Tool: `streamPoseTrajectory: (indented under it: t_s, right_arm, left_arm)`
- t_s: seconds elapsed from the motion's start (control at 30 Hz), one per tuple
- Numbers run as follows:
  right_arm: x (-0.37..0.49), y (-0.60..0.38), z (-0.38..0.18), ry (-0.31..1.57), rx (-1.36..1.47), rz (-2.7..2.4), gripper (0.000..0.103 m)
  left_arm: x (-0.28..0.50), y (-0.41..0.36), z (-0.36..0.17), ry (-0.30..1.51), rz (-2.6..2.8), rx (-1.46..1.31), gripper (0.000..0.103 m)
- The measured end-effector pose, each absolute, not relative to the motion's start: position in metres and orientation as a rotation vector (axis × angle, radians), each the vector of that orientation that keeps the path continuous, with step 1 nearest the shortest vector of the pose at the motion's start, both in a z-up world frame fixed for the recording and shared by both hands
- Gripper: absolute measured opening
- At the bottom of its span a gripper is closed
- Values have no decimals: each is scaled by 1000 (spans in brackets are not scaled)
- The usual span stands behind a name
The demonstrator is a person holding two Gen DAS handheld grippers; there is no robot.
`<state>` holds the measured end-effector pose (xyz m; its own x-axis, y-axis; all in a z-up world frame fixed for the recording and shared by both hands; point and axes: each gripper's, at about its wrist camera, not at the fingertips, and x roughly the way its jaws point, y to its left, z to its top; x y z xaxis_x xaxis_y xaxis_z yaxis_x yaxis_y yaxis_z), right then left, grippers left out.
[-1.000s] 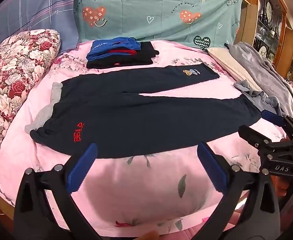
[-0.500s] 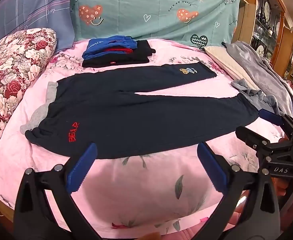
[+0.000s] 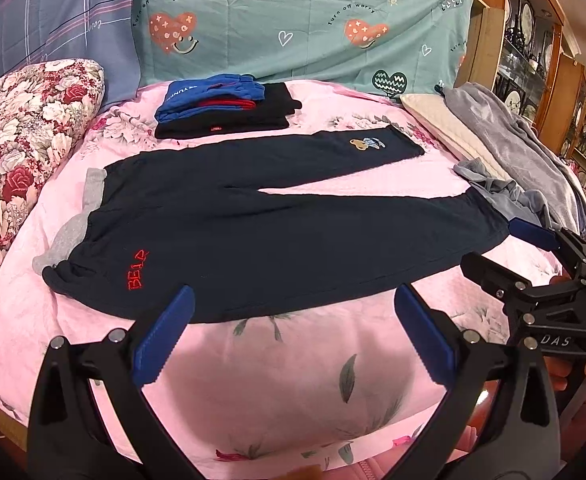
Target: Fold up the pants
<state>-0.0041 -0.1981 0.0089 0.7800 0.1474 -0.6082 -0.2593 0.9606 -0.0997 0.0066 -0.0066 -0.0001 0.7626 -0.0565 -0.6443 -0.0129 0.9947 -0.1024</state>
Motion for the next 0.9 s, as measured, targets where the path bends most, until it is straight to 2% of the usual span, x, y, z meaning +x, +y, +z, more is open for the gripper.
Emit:
streamPoseTrajectory:
  t_s: [0.9]
  right_arm:
    - [0, -198, 3, 655, -178, 219, 102]
  left_arm:
    - [11, -2, -6, 721, -13, -107, 101]
